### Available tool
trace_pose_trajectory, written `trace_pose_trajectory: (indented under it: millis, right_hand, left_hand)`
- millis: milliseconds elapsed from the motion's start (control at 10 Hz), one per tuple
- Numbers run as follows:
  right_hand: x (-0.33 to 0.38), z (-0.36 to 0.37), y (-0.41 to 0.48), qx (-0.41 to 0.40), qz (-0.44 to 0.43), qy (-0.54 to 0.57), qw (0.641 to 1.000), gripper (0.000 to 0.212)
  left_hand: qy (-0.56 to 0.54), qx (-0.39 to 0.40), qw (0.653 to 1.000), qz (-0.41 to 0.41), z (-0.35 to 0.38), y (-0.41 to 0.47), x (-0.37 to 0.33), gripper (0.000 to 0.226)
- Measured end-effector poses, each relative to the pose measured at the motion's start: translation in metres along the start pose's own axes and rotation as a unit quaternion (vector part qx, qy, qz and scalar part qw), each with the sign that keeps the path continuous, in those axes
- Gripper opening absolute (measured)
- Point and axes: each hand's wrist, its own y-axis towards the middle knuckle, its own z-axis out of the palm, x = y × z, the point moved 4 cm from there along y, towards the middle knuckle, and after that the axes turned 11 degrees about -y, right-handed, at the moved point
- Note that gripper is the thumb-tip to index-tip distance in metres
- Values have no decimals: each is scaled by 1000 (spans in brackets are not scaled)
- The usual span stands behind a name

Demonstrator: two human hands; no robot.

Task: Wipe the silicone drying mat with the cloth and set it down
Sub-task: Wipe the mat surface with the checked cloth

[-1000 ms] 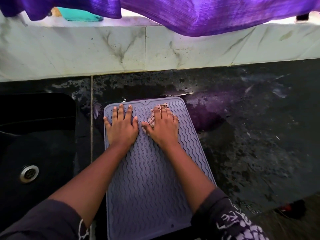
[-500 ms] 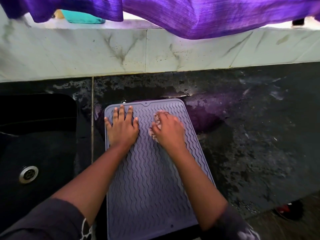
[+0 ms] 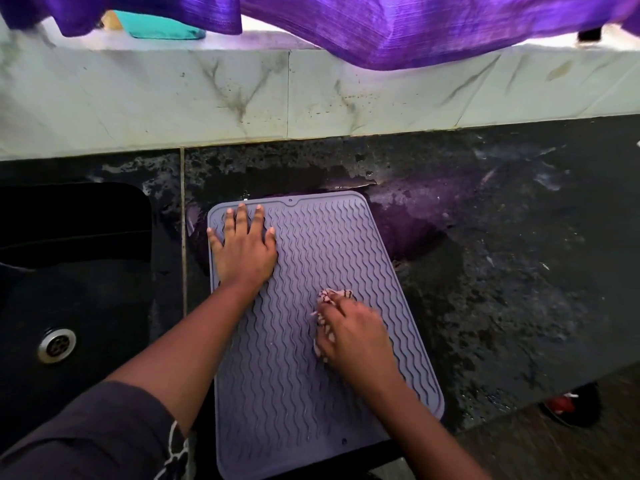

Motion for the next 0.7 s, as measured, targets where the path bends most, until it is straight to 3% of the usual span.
trace_pose_trajectory:
  millis: [100, 200, 300, 400, 500, 700]
  right_hand:
    - [-15, -25, 29, 30, 89, 175, 980, 34]
    - [-16, -30, 77, -3, 99, 175, 980, 34]
    - [-5, 3, 99, -1, 49, 25, 998, 51]
    - [-4, 19, 92, -10, 25, -16, 1000, 62]
    - [-4, 17, 74, -30, 18, -14, 999, 54]
    - [4, 4, -6, 16, 20, -6, 1000, 46]
  left_hand:
    - [-3, 5, 1000, 3, 0, 0, 0, 55]
    - [0, 4, 1000, 2, -1, 0, 0, 55]
    - [3, 3, 1000, 3, 1, 1, 1, 56]
    - [3, 0, 1000, 3, 2, 2, 2, 56]
    - [2, 5, 1000, 4, 3, 2, 2, 56]
    - [-5, 8, 1000, 5, 1, 1, 1, 56]
